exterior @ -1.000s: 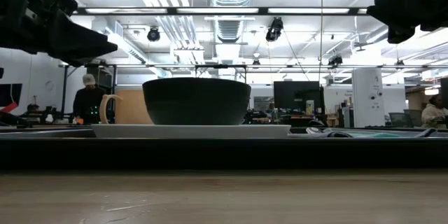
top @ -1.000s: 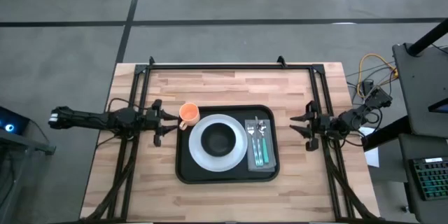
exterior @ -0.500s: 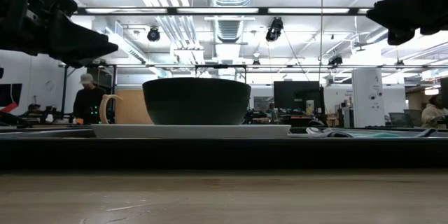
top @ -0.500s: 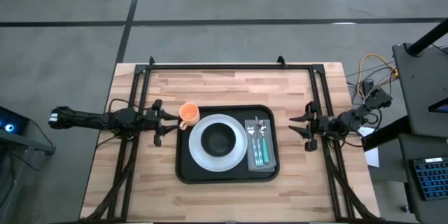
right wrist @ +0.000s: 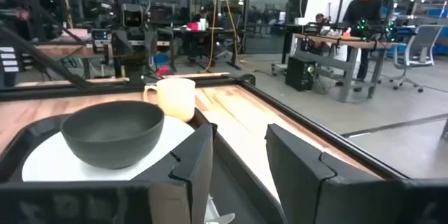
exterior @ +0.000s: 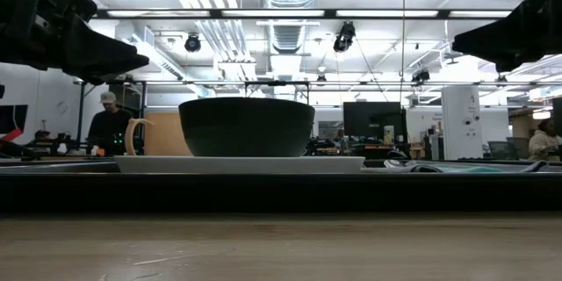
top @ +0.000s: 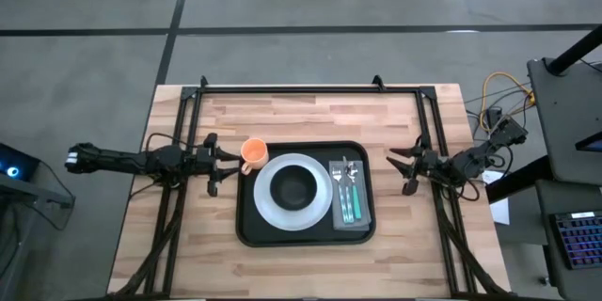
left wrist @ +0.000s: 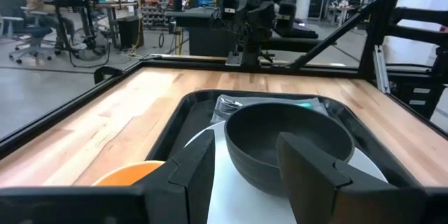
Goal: Set up tray
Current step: Return to Home Position
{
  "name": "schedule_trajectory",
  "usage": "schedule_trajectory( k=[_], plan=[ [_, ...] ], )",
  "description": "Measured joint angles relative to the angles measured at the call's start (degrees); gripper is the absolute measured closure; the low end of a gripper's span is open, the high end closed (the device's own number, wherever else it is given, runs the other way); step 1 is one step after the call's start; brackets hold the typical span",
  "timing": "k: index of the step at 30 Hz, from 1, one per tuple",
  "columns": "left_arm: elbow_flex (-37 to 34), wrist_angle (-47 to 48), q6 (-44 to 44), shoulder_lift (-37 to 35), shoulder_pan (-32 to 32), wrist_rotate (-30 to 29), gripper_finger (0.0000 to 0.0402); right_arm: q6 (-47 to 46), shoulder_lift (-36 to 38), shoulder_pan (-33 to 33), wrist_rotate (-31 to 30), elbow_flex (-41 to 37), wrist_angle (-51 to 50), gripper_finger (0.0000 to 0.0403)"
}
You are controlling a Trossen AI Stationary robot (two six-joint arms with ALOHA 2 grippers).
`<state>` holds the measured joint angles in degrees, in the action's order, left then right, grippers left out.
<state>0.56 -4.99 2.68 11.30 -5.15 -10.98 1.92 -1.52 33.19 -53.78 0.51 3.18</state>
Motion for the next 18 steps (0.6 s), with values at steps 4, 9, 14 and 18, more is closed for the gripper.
schedule_trajectory(
  k=[4, 9, 14, 18],
  plan=[
    [0.0, 0.0, 0.0, -0.01, -0.02, 0.01, 0.0265, 0.83, 0.0, 0.0, -0.02, 0.0, -0.03, 0.028],
    [0.0, 0.01, -0.01, 0.12, 0.0, -2.53, 0.0265, 2.24, -0.09, 0.02, -0.02, 0.02, -0.5, 0.028],
    [0.0, 0.02, -0.04, 1.5, 0.0, -11.01, 0.0265, 4.54, -0.07, 0.02, 0.0, 0.02, -0.52, 0.028],
    [0.0, 0.03, -0.02, 3.34, 0.0, -16.17, 0.0265, 3.84, -0.05, 0.02, 0.0, 0.02, -0.59, 0.028]
  ],
)
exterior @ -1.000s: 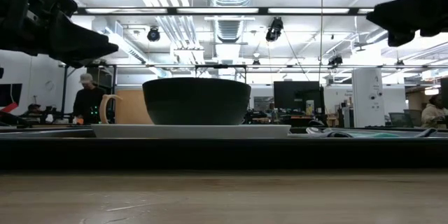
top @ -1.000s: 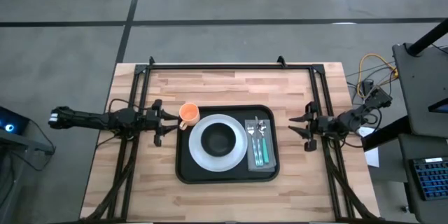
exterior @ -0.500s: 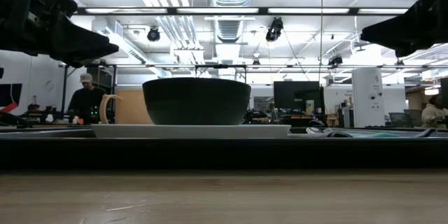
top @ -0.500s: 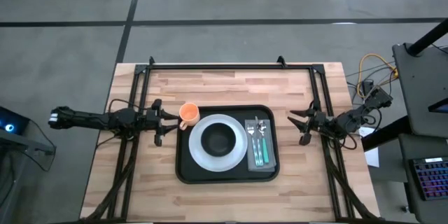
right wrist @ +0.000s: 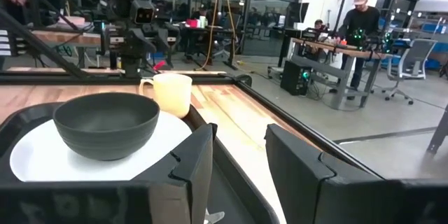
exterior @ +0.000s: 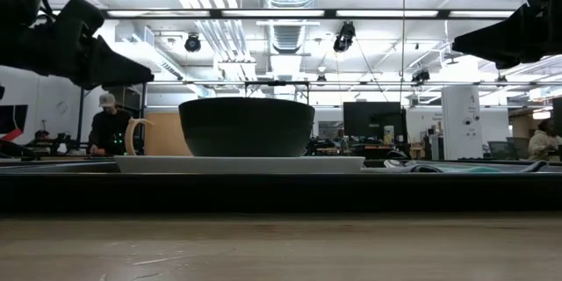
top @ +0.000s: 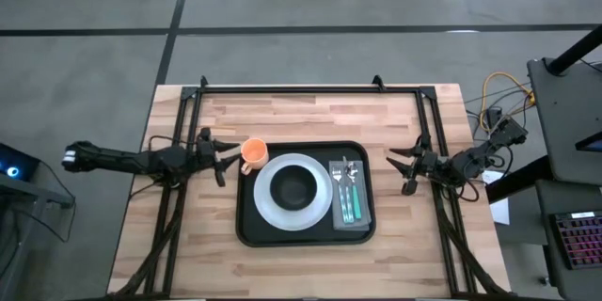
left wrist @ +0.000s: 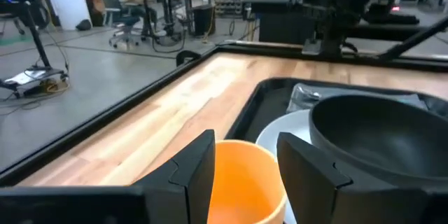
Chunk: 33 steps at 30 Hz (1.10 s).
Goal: Set up tray
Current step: Return to Home Position
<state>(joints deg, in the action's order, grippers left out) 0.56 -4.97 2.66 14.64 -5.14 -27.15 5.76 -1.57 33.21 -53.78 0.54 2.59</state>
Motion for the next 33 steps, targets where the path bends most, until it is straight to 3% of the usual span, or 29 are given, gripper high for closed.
schedule_trajectory(
  k=[33],
  plan=[
    [0.04, 0.02, 0.02, 9.1, -0.01, 0.02, 0.0265, -0.17, -0.02, 0.0, 0.11, 0.04, -0.07, 0.028]
  ],
)
